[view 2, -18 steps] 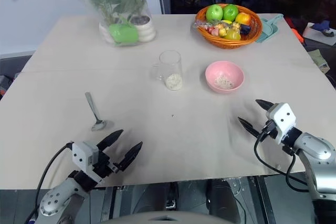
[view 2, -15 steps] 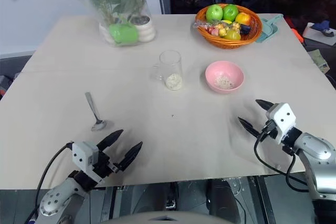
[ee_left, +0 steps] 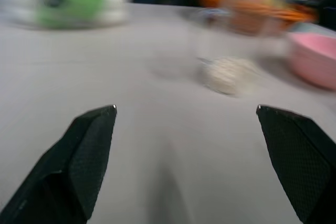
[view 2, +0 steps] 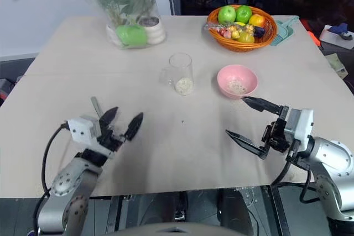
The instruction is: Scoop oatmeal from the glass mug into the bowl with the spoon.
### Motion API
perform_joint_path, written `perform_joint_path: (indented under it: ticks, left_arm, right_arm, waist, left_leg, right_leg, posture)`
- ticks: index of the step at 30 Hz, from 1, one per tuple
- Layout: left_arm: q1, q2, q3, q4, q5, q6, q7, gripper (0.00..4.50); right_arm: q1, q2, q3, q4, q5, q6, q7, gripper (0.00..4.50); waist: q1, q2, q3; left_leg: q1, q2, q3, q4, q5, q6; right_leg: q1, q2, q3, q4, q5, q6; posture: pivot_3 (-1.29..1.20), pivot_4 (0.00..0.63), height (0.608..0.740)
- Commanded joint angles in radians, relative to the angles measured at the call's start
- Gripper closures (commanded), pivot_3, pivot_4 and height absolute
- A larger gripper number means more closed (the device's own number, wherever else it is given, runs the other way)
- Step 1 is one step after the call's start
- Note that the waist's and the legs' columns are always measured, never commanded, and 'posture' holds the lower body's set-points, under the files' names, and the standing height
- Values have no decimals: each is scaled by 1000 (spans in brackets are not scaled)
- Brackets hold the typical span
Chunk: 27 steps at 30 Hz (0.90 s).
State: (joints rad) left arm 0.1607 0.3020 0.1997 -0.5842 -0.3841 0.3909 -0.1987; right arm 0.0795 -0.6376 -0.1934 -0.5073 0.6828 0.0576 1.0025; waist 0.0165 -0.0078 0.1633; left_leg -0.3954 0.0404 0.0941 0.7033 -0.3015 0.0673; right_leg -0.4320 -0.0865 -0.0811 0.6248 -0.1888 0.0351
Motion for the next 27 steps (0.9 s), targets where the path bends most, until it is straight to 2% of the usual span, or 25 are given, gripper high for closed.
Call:
perform_joint_path:
  ticks: [1,8,13,21,26,27]
  left_arm:
    - [-65,-2,49,-119,39,206,177,28]
    - [-297,-64,175,-196,-2,621,392,28]
    - [-440,-91,249,-159,46,855,475,28]
    - [-550,-157,378,-105,140,1108,512,28]
    - [-571,-169,391,-21,187,1148,482,28]
    - [-577,-183,397,2,195,1153,479,269]
  right_arm:
    - [-23,-26,-6,-43,51,25,32,0]
    - [-73,-32,-9,-86,162,97,39,0]
    - [-95,-27,13,-89,142,105,42,0]
    - [-91,-12,36,-64,77,86,47,0]
    - [-93,0,44,-56,48,76,42,0]
    - [-90,1,46,-55,41,71,41,0]
  waist:
    - [-2,0,0]
    - [2,-2,1]
    - [-1,-4,1]
    - [-2,-6,1]
    - [-1,-6,1]
    - [0,-6,1]
  left_leg:
    - [0,0,0,0,0,0]
    - [0,-1,-1,0,3,-5]
    - [0,-2,-3,1,4,-6]
    - [0,-2,-3,1,5,-8]
    - [0,-2,-3,1,5,-9]
    - [0,-2,-3,1,5,-9]
  right_leg:
    - [0,0,0,0,0,0]
    - [0,1,0,0,3,-2]
    - [2,1,-1,1,2,2]
    - [2,1,-1,1,4,1]
    - [1,1,-2,1,3,2]
    - [1,1,-2,1,4,1]
  posture:
    - [0,150,740]
    - [0,150,740]
    - [0,150,740]
    - [0,150,740]
    - [0,150,740]
    - [0,150,740]
